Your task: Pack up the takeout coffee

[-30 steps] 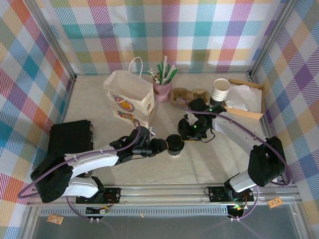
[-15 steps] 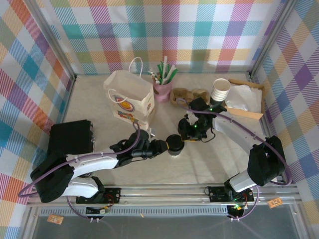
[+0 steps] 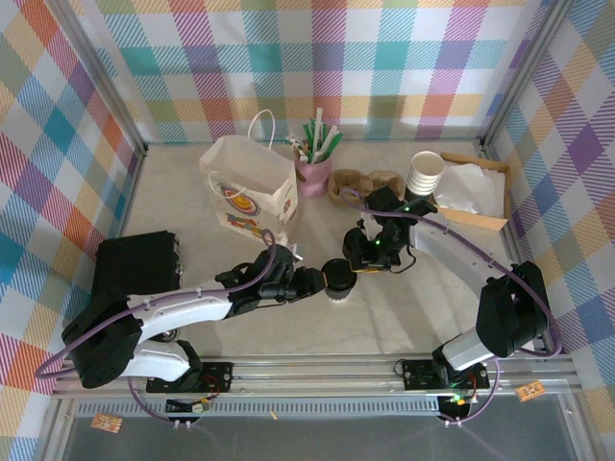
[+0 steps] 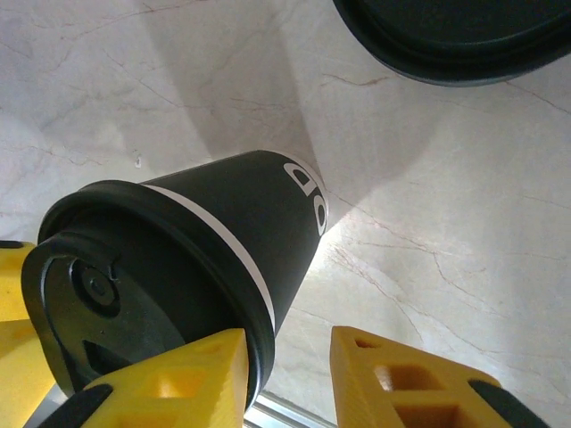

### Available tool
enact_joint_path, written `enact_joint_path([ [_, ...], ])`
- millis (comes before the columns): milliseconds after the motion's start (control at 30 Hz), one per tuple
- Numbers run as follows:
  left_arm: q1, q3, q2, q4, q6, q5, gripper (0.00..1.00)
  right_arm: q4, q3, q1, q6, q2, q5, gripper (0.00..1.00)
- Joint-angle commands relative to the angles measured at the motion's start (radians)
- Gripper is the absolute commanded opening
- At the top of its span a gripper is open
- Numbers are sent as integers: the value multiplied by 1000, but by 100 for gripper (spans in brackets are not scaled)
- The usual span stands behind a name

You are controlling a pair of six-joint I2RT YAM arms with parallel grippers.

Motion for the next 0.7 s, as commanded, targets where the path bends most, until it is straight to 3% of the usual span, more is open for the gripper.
enact_joint_path([
  [0,-21,77,23,-222,123,-12,32,-34,63,12,-11,3,-22,32],
  [667,-22,174,33,-238,138,7,34,-91,139,12,-70,-64,-25,37],
])
